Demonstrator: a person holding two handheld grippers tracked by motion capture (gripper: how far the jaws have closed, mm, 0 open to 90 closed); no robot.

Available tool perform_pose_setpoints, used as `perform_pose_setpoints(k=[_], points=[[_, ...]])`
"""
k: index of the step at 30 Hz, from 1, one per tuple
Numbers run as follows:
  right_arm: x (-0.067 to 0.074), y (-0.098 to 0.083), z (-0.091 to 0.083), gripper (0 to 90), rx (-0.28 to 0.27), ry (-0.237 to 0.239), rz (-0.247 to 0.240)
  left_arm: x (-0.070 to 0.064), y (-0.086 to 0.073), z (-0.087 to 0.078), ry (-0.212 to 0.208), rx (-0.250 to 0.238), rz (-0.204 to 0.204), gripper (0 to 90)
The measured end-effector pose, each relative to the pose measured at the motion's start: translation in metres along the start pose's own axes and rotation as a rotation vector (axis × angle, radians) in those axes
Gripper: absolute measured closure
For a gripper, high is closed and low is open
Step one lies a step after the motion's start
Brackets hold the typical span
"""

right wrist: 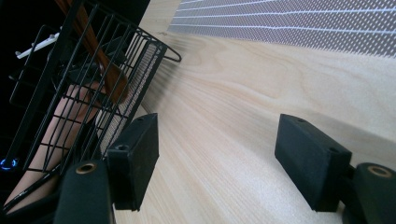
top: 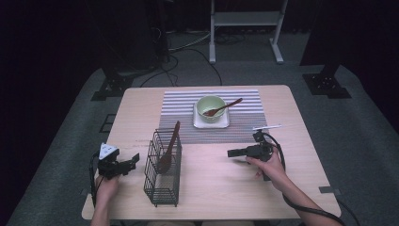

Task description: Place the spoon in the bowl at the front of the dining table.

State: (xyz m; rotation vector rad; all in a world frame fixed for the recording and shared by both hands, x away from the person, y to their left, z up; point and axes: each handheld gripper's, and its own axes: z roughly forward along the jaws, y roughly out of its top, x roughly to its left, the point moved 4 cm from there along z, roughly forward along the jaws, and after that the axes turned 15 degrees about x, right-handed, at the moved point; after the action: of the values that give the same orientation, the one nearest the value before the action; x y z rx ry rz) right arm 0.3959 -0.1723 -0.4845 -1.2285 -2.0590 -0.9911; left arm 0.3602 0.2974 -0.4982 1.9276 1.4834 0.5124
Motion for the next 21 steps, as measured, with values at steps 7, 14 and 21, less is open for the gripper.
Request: perform_pose_setpoints(k=[7, 14, 21], points=[[0.001, -0.006, 0.002, 29.1, 0.006, 0.002, -0.005, 0.0, 0.0, 0.0, 0.0, 0.001, 0.0, 8.3], [0.002, -0.012, 0.004, 29.1, 0.01, -0.006, -0.013, 0.0, 0.0, 0.0, -0.001, 0.001, -0.001, 8.3], [0.006, -0.02, 0.006, 29.1, 0.012, -0.003, -0.028, 0.0, 0.0, 0.0, 0.001, 0.003, 0.002, 8.3]])
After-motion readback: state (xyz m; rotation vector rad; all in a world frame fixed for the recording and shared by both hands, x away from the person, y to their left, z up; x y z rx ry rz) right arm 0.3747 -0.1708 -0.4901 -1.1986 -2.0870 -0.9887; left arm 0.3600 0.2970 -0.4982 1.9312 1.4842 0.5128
